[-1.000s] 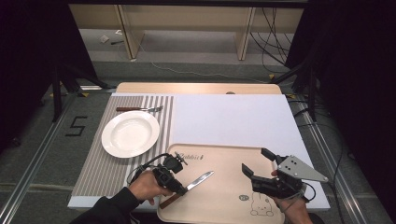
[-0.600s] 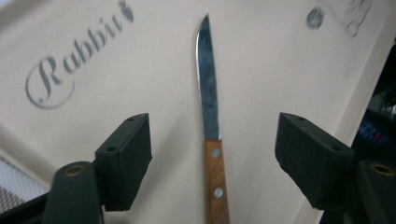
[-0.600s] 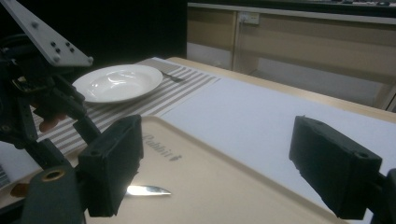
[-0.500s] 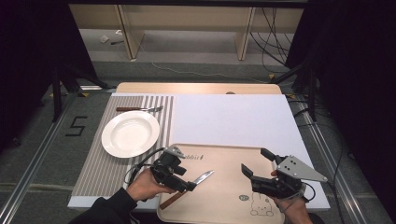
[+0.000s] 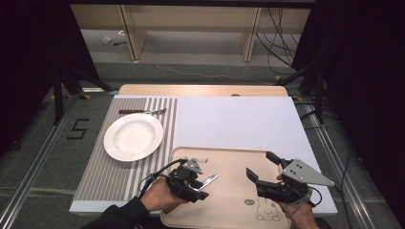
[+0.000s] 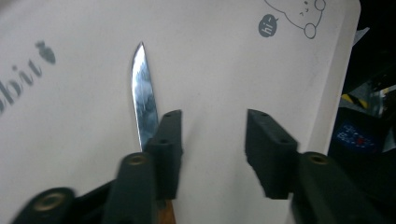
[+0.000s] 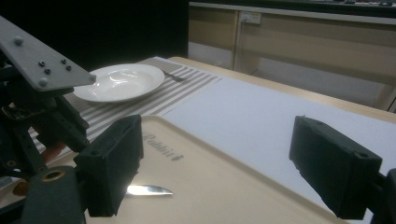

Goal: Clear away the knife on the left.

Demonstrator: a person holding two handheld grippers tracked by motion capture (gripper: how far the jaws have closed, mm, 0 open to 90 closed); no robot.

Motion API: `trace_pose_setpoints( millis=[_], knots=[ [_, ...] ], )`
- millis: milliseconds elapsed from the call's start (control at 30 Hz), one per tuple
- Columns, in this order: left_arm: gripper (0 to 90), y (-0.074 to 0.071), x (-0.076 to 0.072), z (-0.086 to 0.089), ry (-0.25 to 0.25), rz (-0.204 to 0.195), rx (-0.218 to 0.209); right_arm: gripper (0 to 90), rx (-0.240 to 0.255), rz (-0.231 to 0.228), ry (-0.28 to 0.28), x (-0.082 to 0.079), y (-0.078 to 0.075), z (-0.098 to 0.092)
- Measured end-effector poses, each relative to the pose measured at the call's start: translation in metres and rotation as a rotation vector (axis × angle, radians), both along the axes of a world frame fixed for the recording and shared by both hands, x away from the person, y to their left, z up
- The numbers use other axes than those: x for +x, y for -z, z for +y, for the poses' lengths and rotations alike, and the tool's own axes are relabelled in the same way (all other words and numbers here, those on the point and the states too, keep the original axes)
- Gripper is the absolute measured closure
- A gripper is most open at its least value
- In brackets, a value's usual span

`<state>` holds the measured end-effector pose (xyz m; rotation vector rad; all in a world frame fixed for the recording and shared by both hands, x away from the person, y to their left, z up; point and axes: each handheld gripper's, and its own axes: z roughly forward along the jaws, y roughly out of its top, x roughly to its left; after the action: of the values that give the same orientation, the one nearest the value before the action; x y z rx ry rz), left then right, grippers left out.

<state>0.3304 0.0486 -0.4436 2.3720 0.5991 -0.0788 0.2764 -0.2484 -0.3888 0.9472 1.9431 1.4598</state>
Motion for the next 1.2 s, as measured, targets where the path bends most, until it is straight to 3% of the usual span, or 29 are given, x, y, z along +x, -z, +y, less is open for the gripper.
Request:
trace_pose_setpoints(
  millis=[33, 100, 233, 367, 467, 733, 767, 933, 1200],
  knots=[
    [72.4, 0.003, 0.001, 0.000, 0.013, -0.003, 0.019, 18.6, 0.000, -0.001, 0.000, 0.000, 0.000, 0.000],
    [80.6, 0.003, 0.001, 0.000, 0.019, 0.001, 0.016, 18.6, 0.000, 0.001, 0.000, 0.001, 0.000, -0.001],
    [89.5, 0.007, -0.001, -0.004, 0.050, -0.009, 0.047, 18.6, 0.003, -0.001, -0.005, 0.001, 0.000, 0.000],
    [89.6, 0.014, -0.001, -0.010, 0.070, -0.001, 0.096, 18.7, 0.008, 0.003, -0.007, 0.001, 0.000, 0.000],
    [89.6, 0.016, -0.001, -0.011, 0.075, 0.007, 0.103, 18.7, 0.007, 0.002, -0.008, 0.001, 0.000, 0.000],
    [89.6, 0.019, 0.003, -0.012, 0.039, 0.031, 0.099, 18.7, 0.009, 0.007, -0.008, 0.001, 0.000, 0.000],
    [89.6, 0.020, 0.003, -0.012, 0.037, 0.017, 0.130, 18.7, 0.013, 0.001, -0.009, 0.001, -0.001, 0.000],
    [89.6, 0.024, 0.007, -0.009, -0.003, 0.047, 0.144, 18.7, 0.015, 0.006, -0.009, 0.002, -0.001, -0.001],
    [89.6, 0.023, 0.009, -0.006, -0.024, 0.041, 0.156, 18.7, 0.018, 0.000, -0.011, 0.001, -0.001, -0.001]
  ],
)
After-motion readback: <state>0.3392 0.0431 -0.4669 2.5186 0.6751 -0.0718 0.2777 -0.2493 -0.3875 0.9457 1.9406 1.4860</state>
